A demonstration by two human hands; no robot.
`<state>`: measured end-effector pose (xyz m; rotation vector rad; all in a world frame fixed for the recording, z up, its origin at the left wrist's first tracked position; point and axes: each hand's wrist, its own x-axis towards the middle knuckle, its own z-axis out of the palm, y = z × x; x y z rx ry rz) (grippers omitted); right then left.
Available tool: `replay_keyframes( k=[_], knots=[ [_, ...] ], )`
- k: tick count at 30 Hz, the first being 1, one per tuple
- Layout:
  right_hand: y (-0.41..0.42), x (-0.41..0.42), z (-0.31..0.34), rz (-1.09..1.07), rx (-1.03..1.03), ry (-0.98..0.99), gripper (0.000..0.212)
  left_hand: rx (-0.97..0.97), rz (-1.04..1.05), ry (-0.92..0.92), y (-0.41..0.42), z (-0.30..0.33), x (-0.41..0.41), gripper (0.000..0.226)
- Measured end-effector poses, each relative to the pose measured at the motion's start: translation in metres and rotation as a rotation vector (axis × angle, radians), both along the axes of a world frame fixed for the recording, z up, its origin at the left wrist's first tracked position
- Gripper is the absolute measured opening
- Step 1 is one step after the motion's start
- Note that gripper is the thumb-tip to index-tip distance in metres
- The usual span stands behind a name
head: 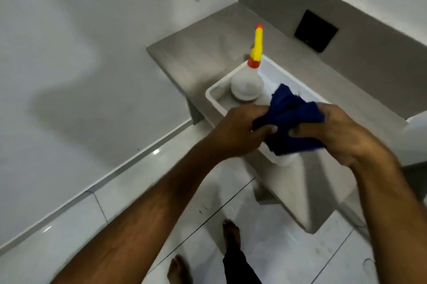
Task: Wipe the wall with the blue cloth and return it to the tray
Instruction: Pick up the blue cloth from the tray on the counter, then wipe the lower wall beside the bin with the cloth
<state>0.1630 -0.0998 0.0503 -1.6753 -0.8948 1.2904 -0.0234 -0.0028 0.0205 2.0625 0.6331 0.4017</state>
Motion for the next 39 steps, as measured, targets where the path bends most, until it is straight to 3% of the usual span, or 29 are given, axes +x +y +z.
replay_keyframes(
  k=[2,4,6,8,10,12,16,20,24,29,31,35,37,39],
  knots=[
    [-0.023,-0.041,0.007,0.133,-0.013,0.188,0.046,-0.057,-0.052,-0.038,-0.015,-0.004,-0.046,0.013],
    [-0.034,-0.091,-0.016,0.144,-0.061,0.239,0.046,-0.117,-0.031,-0.011,-0.030,-0.030,-0.091,0.012],
    [-0.043,-0.141,-0.062,0.038,-0.156,0.240,0.043,-0.165,0.029,0.079,-0.045,-0.074,-0.131,0.027],
    [-0.047,-0.185,-0.128,-0.027,-0.263,0.198,0.047,-0.196,0.143,0.232,-0.060,-0.141,-0.173,0.056],
    [-0.049,-0.221,-0.207,-0.043,-0.364,0.110,0.055,-0.267,0.296,0.422,-0.075,-0.221,-0.216,0.075],
    [-0.054,-0.245,-0.293,-0.039,-0.468,0.012,0.059,-0.299,0.404,0.619,-0.088,-0.305,-0.259,0.073],
    [-0.064,-0.264,-0.482,-0.056,-0.631,-0.198,0.054,-0.252,0.333,0.926,-0.116,-0.490,-0.326,0.067],
    [-0.069,-0.257,-0.664,0.015,-0.637,-0.440,0.044,-0.192,0.291,1.020,-0.126,-0.663,-0.349,0.085],
    [-0.051,-0.231,-0.788,0.047,-0.555,-0.698,0.048,-0.109,0.327,1.020,-0.111,-0.778,-0.345,0.104],
    [-0.010,-0.210,-0.873,0.109,-0.458,-0.934,0.077,-0.200,0.330,1.013,-0.083,-0.859,-0.338,0.129],
    [-0.010,-0.227,-0.899,0.223,-0.484,-1.007,0.074,-0.260,0.345,1.017,-0.080,-0.876,-0.340,0.139],
    [-0.074,-0.288,-0.921,0.525,-0.326,-1.064,0.068,-0.223,0.332,0.996,-0.084,-0.888,-0.346,0.145],
    [-0.101,-0.283,-0.913,0.740,-0.281,-1.042,0.066,-0.220,0.341,0.995,-0.084,-0.887,-0.349,0.144],
    [-0.077,-0.254,-0.918,0.750,-0.258,-1.101,0.066,-0.221,0.345,1.002,-0.084,-0.886,-0.349,0.145]
  ],
)
